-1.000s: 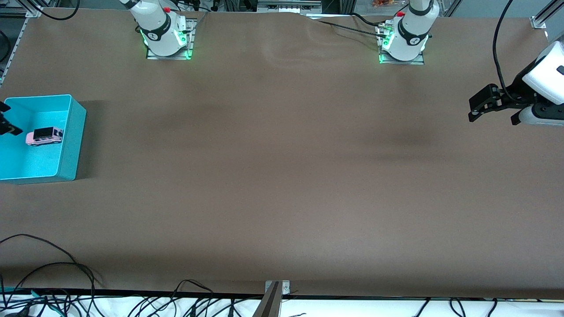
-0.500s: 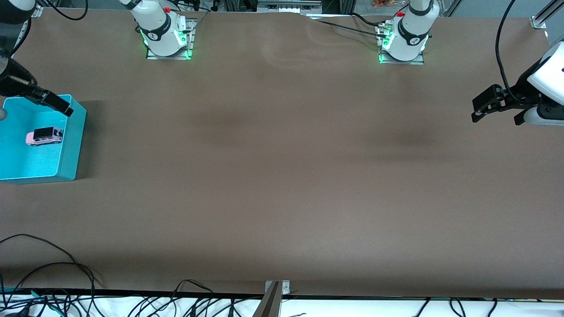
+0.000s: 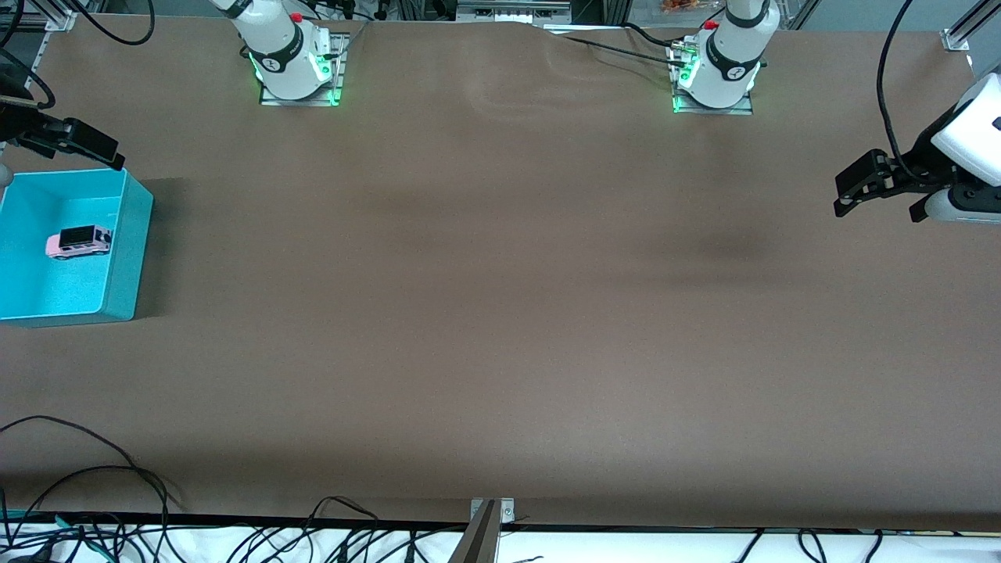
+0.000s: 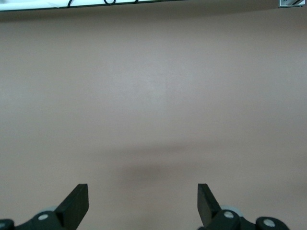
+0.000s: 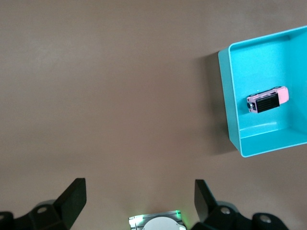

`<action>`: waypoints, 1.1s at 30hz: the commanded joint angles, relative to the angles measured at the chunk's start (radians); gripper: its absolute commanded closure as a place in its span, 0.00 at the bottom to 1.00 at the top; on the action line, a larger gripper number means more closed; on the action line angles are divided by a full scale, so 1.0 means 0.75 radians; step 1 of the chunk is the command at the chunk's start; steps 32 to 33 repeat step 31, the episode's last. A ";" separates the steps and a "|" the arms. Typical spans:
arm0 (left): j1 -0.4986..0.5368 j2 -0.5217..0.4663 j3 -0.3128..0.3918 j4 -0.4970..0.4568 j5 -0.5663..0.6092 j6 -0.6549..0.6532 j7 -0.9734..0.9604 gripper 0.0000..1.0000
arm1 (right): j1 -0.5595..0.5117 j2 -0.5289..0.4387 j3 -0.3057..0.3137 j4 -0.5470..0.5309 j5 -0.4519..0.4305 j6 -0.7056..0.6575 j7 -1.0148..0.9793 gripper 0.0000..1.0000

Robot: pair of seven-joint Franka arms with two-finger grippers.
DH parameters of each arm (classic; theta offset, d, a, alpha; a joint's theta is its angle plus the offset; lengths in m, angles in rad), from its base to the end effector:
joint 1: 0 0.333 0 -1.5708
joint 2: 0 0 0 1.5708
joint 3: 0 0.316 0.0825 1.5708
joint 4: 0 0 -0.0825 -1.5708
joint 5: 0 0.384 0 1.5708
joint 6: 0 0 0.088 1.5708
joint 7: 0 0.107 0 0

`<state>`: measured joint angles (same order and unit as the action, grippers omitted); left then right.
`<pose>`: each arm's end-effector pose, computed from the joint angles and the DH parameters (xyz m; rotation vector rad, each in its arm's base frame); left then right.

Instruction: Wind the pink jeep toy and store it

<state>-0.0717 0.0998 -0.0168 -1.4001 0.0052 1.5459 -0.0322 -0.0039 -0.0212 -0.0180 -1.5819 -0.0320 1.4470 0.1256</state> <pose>0.5814 -0.0504 0.6459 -3.1388 0.0878 -0.0725 0.5340 -0.0155 0.6208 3.0907 -0.2316 -0.1736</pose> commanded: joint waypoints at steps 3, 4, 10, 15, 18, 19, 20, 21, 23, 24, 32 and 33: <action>-0.005 0.010 0.000 0.038 0.022 -0.024 0.010 0.00 | 0.069 0.034 -0.027 0.072 0.008 -0.029 -0.057 0.00; -0.005 0.012 0.000 0.038 0.022 -0.024 0.008 0.00 | 0.073 0.034 -0.027 0.072 0.008 -0.025 -0.057 0.00; -0.003 0.010 0.000 0.038 0.022 -0.024 0.010 0.00 | 0.069 0.034 -0.029 0.072 0.014 -0.023 -0.079 0.00; -0.005 0.010 -0.002 0.038 0.022 -0.024 0.010 0.00 | 0.069 0.030 -0.029 0.072 0.014 -0.003 -0.139 0.00; -0.007 0.010 -0.006 0.040 0.022 -0.024 0.010 0.00 | 0.067 0.030 -0.029 0.066 0.014 0.046 -0.139 0.00; -0.009 0.010 -0.008 0.040 0.022 -0.024 0.010 0.00 | 0.066 0.026 -0.029 0.064 0.014 0.061 -0.143 0.00; -0.009 0.010 -0.010 0.040 0.022 -0.024 0.008 0.00 | 0.066 0.026 -0.029 0.062 0.014 0.061 -0.143 0.00; -0.009 0.010 -0.014 0.040 0.022 -0.024 0.008 0.00 | 0.066 0.026 -0.029 0.060 0.014 0.061 -0.143 0.00; -0.009 0.010 -0.027 0.038 0.024 -0.024 0.006 0.00 | 0.066 0.024 -0.029 0.054 0.014 0.063 -0.145 0.00; -0.009 0.008 -0.027 0.040 0.024 -0.024 0.006 0.00 | 0.066 0.024 -0.029 0.054 0.014 0.063 -0.145 0.00; -0.009 0.010 -0.023 0.040 0.022 -0.024 0.008 0.00 | 0.066 0.020 -0.029 0.054 0.016 0.057 -0.139 0.00; -0.009 0.010 -0.023 0.040 0.022 -0.024 0.008 0.00 | 0.066 0.020 -0.029 0.054 0.016 0.057 -0.139 0.00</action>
